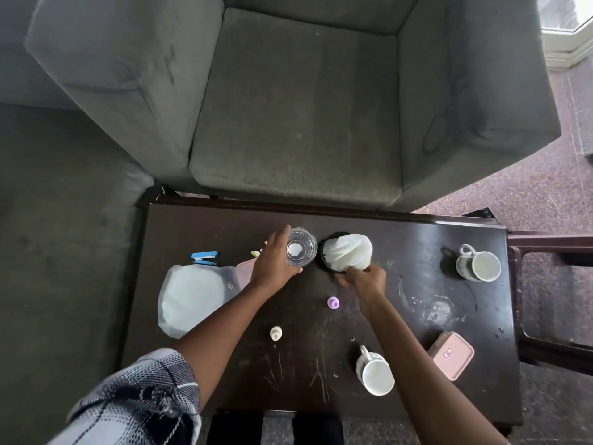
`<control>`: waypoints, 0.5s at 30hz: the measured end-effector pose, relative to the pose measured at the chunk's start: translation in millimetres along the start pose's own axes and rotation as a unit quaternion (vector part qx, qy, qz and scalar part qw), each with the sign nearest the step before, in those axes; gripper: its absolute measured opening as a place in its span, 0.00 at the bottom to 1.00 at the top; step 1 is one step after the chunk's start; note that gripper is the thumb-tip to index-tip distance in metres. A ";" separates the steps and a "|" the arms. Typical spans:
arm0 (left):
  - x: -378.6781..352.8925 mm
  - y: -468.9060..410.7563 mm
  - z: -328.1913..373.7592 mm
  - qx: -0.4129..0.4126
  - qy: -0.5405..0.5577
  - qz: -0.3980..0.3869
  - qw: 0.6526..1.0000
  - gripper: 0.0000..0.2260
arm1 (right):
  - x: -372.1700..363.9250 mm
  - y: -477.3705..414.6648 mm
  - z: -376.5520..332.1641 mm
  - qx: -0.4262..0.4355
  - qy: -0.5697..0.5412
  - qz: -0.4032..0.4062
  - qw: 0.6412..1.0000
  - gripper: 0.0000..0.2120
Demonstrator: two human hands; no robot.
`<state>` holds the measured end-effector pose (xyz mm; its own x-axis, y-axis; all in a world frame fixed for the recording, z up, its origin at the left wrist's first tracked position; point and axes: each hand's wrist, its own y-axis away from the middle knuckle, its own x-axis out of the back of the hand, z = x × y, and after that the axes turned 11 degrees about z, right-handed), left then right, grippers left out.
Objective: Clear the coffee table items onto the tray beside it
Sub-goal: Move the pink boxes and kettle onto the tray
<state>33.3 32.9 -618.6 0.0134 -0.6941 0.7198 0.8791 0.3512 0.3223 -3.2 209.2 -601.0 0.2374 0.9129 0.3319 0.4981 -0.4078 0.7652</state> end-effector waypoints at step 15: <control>-2.3 5.6 4.8 -0.022 -0.033 -0.030 0.999 0.43 | 0.1 -5.6 0.6 0.018 0.063 0.003 0.998 0.13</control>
<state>35.9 39.5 -615.5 -0.0706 -0.6701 0.7389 0.8976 0.2804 0.3401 -5.5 211.7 -605.6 0.1340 0.9044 0.4051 0.5267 -0.4113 0.7439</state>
